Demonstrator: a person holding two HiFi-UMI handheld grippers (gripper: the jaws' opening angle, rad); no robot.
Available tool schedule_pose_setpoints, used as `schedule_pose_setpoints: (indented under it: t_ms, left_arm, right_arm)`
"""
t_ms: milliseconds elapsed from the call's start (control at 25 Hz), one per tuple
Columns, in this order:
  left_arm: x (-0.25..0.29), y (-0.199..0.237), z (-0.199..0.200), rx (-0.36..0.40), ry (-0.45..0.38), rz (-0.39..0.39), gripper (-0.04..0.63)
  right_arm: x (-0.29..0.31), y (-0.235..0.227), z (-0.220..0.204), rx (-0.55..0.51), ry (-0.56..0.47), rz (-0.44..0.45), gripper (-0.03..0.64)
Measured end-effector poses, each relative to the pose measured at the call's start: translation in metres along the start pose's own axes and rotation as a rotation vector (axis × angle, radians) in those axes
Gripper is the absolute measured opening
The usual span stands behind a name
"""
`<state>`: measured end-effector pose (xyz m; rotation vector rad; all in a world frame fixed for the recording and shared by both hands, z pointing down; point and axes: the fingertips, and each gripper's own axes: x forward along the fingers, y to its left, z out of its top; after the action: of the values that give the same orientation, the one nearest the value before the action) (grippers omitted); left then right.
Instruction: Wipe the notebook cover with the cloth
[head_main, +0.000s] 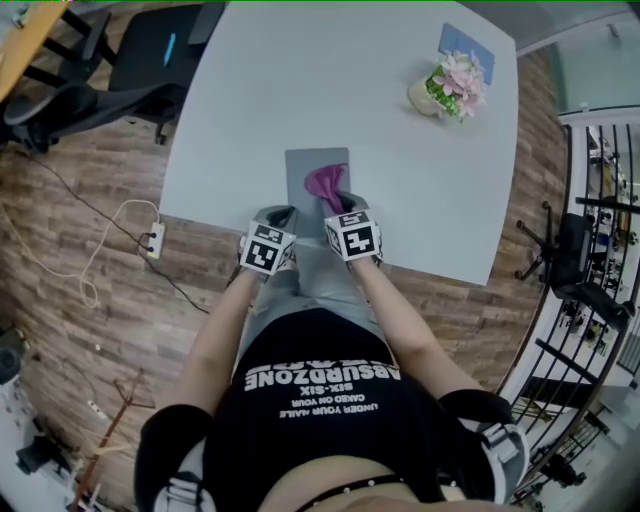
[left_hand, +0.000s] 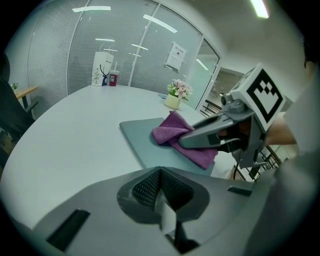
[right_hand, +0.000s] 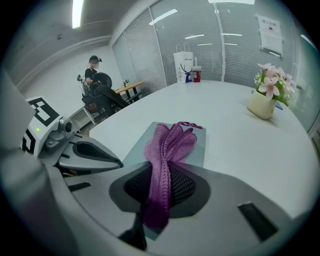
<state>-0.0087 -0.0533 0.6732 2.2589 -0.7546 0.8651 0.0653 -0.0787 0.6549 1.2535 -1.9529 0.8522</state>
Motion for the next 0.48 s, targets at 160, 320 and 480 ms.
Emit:
schedule_pose_setpoints:
  t_ms: [160,320,480]
  left_arm:
    - [0.001,0.001,0.0,0.004,0.012,-0.007,0.017]
    - [0.001,0.001,0.0,0.005,0.025,-0.021,0.017]
    - [0.0,0.001,0.0,0.004,0.035,-0.033,0.017]
  right_arm:
    - [0.007,-0.006,0.011,0.005,-0.002,0.003,0.08]
    - [0.014,-0.012,0.022,0.007,0.0,0.002,0.08]
    - [0.022,-0.018,0.035,-0.001,0.008,0.008,0.08]
